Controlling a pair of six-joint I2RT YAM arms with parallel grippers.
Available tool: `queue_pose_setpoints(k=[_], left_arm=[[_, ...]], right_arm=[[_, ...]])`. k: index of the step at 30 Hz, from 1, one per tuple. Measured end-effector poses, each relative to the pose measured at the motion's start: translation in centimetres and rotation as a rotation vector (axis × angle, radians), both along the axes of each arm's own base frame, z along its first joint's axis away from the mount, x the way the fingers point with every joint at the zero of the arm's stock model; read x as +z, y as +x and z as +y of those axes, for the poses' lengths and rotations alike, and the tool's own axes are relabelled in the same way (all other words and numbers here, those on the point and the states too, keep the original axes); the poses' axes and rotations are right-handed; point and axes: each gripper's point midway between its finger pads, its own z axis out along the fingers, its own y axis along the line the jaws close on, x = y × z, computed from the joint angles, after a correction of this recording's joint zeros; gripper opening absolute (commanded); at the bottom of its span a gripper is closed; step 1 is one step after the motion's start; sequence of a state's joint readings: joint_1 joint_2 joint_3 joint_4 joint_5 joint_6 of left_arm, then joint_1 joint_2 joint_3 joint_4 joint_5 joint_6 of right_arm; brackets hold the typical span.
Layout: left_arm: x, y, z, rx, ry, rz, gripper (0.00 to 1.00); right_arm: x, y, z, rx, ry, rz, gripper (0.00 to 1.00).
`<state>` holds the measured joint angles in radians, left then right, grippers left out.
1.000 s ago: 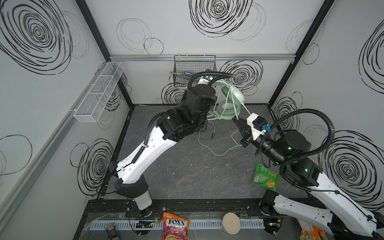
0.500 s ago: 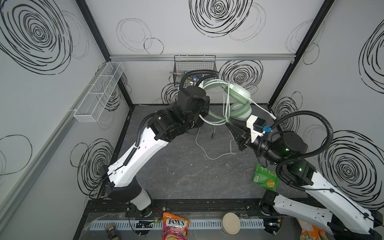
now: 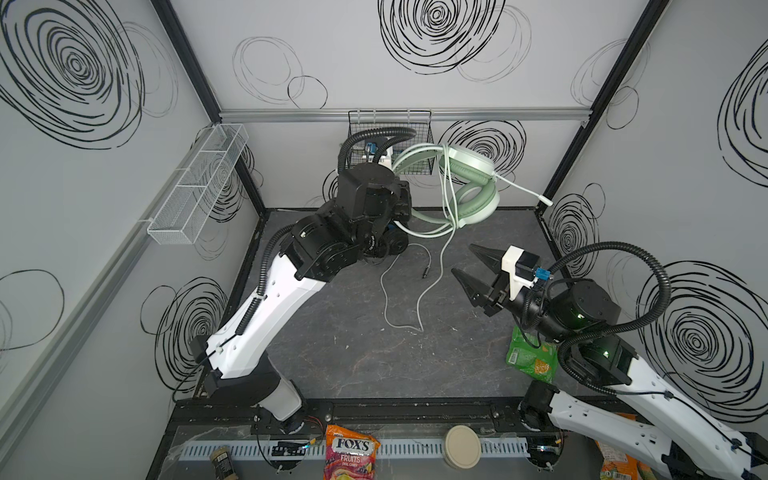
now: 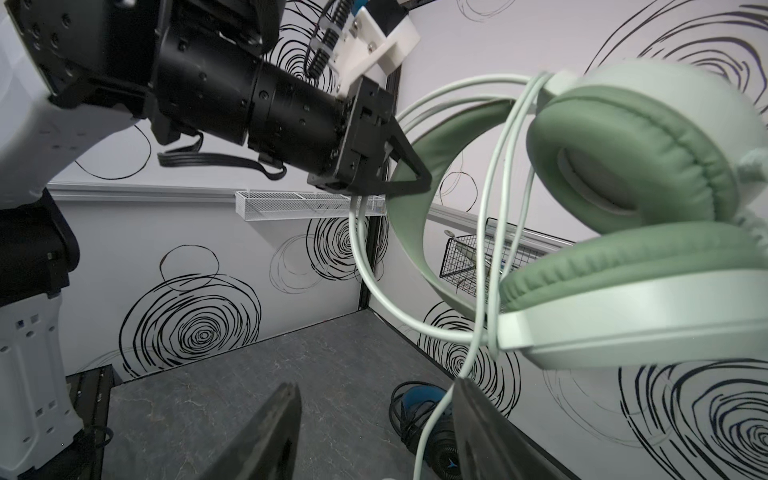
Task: Wrap the headphones
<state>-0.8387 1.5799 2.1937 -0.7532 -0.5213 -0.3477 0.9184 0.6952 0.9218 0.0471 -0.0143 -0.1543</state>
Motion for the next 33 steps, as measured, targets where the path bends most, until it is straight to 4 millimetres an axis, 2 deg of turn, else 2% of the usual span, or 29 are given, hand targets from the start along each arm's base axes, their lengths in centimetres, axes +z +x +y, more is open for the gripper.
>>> queue_pose_setpoints(k=[6, 10, 13, 19, 23, 26, 33], left_arm=[[0.6, 0.1, 0.0, -0.042, -0.076, 0.015, 0.00], [0.4, 0.0, -0.5, -0.080, -0.119, 0.036, 0.00], [-0.1, -0.2, -0.9, -0.117, -0.163, 0.057, 0.00], [-1.2, -0.6, -1.2, -0.160, -0.213, 0.095, 0.00], [-1.0, -0.8, -1.5, -0.180, -0.237, 0.098, 0.00], [-0.7, -1.0, -1.5, -0.188, -0.250, 0.097, 0.00], [-0.3, -1.3, -1.0, -0.196, -0.274, 0.093, 0.00]], right_arm=[[-4.7, -0.2, -0.3, 0.019, 0.033, 0.111, 0.75], [-6.6, 0.3, -0.2, 0.026, 0.055, 0.176, 0.77], [-7.9, 1.7, -0.6, -0.004, 0.076, 0.223, 0.77], [-11.5, 6.0, -3.1, -0.102, 0.149, 0.345, 0.77], [-13.4, 7.3, -2.6, -0.070, 0.158, 0.407, 0.77], [-13.9, 7.1, -1.6, -0.005, 0.155, 0.431, 0.78], [-13.0, 5.4, -0.8, 0.101, 0.159, 0.426, 0.79]])
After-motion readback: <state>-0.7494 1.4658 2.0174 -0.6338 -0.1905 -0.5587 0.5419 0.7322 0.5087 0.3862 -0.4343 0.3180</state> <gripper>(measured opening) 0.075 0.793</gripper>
